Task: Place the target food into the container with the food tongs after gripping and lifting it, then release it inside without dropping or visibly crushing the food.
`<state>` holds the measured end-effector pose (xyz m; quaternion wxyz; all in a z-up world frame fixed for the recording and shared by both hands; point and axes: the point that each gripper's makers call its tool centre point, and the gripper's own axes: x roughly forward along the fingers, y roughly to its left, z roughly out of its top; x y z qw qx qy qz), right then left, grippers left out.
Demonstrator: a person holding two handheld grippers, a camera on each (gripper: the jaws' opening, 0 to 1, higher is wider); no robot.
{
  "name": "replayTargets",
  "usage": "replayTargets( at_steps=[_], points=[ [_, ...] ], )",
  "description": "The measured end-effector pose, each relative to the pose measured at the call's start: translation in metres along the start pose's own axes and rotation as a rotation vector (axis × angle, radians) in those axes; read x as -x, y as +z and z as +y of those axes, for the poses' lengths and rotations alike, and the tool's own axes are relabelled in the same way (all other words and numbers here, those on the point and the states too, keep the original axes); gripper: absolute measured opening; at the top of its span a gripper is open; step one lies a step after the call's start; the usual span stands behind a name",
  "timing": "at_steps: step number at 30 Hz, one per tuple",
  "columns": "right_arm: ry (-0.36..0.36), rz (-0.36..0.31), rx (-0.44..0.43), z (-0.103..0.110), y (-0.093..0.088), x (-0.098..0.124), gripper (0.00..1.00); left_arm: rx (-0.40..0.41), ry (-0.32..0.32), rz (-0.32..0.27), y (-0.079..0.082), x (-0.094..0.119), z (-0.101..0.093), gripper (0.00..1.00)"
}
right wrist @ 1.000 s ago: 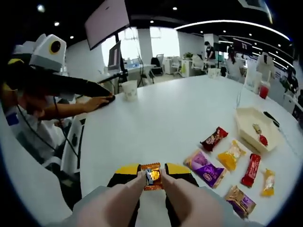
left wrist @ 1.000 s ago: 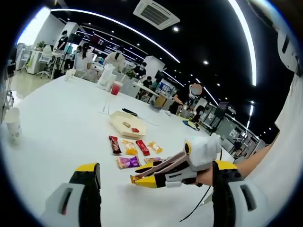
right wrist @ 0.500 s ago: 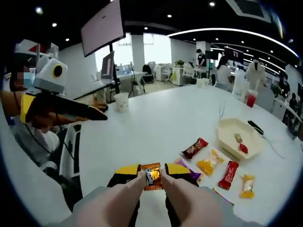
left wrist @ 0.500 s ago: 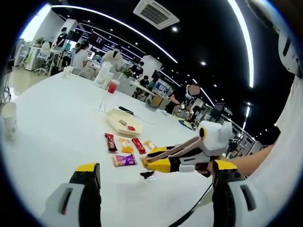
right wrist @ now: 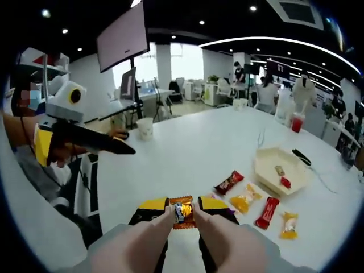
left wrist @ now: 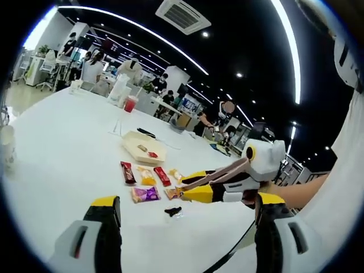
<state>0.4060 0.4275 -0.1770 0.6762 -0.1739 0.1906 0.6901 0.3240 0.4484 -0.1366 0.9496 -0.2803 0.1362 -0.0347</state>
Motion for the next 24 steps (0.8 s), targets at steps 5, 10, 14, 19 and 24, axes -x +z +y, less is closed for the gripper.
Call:
replayTargets(
  at_steps=[5,10,14,19,24],
  points=[
    [-0.016,-0.005,-0.003,-0.007,0.005,0.005,0.19,0.001,0.000,-0.008,0.003,-0.001,0.001,0.99],
    [-0.028,-0.015,0.000,-0.012,0.013,0.010,0.19,0.013,0.005,-0.014,0.001,0.000,0.003,0.98],
    [-0.044,-0.024,0.002,-0.017,0.017,0.015,0.19,0.018,0.003,-0.016,0.000,0.000,0.002,0.98],
    [-0.060,-0.030,0.000,-0.023,0.019,0.018,0.19,0.027,0.001,-0.022,-0.002,0.001,0.002,0.98],
    [-0.068,-0.037,-0.002,-0.025,0.023,0.021,0.19,0.039,0.010,-0.026,-0.004,0.005,0.005,0.98]
  ],
)
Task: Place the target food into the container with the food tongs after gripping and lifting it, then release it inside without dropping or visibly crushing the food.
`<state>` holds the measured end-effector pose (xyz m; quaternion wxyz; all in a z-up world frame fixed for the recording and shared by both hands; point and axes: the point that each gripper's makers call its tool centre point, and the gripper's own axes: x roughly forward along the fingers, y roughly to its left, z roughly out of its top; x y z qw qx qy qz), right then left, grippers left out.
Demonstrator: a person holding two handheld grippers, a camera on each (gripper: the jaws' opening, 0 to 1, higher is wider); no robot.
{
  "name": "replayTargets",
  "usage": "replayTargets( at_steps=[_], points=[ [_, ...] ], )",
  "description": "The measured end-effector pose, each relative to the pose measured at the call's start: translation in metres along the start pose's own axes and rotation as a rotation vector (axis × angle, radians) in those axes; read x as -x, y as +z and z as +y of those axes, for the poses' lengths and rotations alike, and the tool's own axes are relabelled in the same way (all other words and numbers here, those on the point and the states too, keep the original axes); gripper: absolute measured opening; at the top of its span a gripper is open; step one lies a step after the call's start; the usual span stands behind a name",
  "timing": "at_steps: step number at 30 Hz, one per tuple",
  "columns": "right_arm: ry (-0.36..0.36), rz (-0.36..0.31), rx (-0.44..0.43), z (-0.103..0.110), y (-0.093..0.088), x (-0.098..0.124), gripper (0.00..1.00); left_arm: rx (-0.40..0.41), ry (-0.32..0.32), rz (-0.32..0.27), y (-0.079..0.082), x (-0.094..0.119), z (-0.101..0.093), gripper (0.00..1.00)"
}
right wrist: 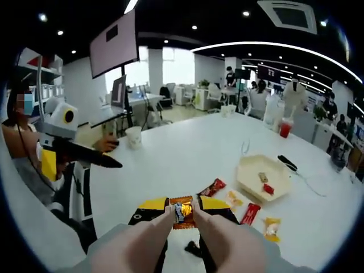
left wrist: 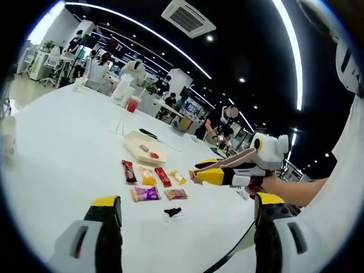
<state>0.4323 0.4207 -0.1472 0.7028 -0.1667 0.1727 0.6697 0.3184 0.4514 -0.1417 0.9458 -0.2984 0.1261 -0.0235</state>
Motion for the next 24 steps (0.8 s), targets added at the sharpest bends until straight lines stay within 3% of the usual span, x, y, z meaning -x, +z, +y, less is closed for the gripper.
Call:
replayTargets(
  at_steps=[13,21,24],
  points=[
    [-0.031,-0.025,-0.042,-0.010,0.007,0.009,0.19,0.001,0.002,-0.023,0.008,-0.003,0.003,0.97],
    [-0.054,-0.022,-0.048,-0.016,0.006,0.014,0.19,0.004,-0.013,-0.013,0.000,-0.004,0.000,0.97],
    [-0.060,-0.019,-0.048,-0.017,0.005,0.015,0.19,0.123,-0.055,-0.083,0.015,0.000,-0.008,0.94]
  ],
)
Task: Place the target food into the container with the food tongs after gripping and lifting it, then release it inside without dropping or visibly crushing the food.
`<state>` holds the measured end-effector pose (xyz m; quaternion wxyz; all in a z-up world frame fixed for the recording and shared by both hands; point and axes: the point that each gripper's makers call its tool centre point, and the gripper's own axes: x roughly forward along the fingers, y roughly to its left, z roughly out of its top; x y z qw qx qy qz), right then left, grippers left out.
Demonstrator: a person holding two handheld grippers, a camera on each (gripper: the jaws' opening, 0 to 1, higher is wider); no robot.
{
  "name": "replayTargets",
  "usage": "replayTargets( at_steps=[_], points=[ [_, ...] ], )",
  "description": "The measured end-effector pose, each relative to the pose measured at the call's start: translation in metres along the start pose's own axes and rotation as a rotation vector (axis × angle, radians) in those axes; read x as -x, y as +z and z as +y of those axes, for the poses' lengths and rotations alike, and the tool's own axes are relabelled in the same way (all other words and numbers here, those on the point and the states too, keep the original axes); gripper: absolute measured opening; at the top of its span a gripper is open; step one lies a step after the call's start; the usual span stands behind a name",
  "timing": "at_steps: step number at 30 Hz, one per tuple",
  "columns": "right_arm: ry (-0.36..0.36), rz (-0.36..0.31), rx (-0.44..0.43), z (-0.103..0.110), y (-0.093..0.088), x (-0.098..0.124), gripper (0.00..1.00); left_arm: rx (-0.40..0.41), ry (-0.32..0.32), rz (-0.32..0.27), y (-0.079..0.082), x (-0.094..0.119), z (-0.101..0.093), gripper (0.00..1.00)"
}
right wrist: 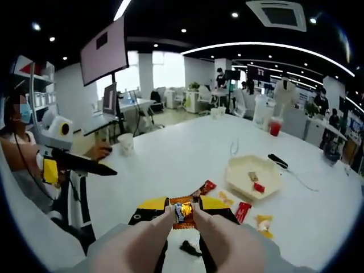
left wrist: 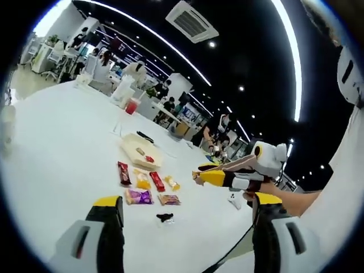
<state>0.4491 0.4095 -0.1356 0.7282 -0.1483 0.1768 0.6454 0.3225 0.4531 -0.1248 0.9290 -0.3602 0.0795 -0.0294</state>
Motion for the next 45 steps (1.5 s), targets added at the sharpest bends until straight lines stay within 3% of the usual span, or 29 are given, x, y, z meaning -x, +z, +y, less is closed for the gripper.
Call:
replayTargets(
  at_steps=[2,19,45],
  points=[
    [-0.004,0.001,0.000,0.000,-0.001,0.001,0.19,-0.016,0.006,-0.006,0.005,0.002,0.002,0.94],
    [-0.047,-0.010,0.048,-0.011,0.012,0.019,0.19,-0.050,-0.037,0.037,0.000,-0.011,-0.007,0.98],
    [-0.088,-0.025,0.051,-0.041,0.025,0.022,0.19,-0.079,-0.037,0.013,0.016,-0.021,-0.011,0.98]
  ],
)
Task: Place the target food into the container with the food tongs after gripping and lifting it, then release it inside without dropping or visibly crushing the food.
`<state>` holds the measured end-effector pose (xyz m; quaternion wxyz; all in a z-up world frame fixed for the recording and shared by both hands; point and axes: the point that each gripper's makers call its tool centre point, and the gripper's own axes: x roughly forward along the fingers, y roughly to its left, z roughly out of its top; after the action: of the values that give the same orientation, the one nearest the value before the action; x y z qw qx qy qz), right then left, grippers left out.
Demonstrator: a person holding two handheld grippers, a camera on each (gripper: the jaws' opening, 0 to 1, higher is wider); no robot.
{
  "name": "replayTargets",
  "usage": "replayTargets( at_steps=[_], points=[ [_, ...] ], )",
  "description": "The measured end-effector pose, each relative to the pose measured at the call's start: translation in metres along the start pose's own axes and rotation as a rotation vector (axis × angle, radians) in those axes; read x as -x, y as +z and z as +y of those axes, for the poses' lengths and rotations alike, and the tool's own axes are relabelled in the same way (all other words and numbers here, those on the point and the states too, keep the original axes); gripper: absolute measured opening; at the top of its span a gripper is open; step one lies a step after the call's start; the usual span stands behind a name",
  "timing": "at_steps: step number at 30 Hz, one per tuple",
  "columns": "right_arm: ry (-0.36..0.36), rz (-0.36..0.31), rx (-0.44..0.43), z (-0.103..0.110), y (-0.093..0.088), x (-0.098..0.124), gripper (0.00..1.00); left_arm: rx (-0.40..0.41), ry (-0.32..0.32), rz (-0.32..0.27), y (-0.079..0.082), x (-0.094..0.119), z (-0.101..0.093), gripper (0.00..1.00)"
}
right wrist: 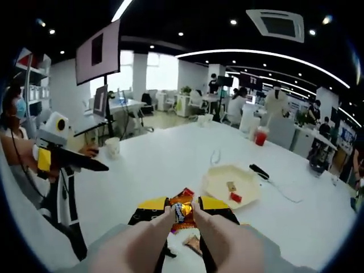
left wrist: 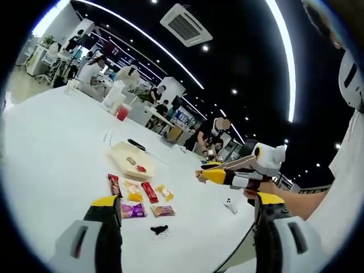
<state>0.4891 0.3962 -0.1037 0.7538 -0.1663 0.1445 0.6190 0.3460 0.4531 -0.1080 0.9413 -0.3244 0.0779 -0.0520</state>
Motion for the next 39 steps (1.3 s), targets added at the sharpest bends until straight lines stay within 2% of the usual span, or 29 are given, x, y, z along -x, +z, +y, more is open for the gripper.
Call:
replayTargets(
  at_steps=[14,27,39],
  points=[
    [-0.033,-0.012,-0.054,-0.023,-0.004,-0.002,0.19,-0.009,0.011,0.005,0.004,-0.002,0.003,0.98],
    [-0.080,-0.019,-0.020,-0.062,0.005,0.005,0.19,-0.039,-0.016,0.010,0.015,-0.014,-0.003,0.98],
    [-0.081,-0.016,0.000,-0.074,0.008,0.002,0.19,-0.041,-0.006,0.010,0.011,-0.012,-0.004,0.98]
  ],
)
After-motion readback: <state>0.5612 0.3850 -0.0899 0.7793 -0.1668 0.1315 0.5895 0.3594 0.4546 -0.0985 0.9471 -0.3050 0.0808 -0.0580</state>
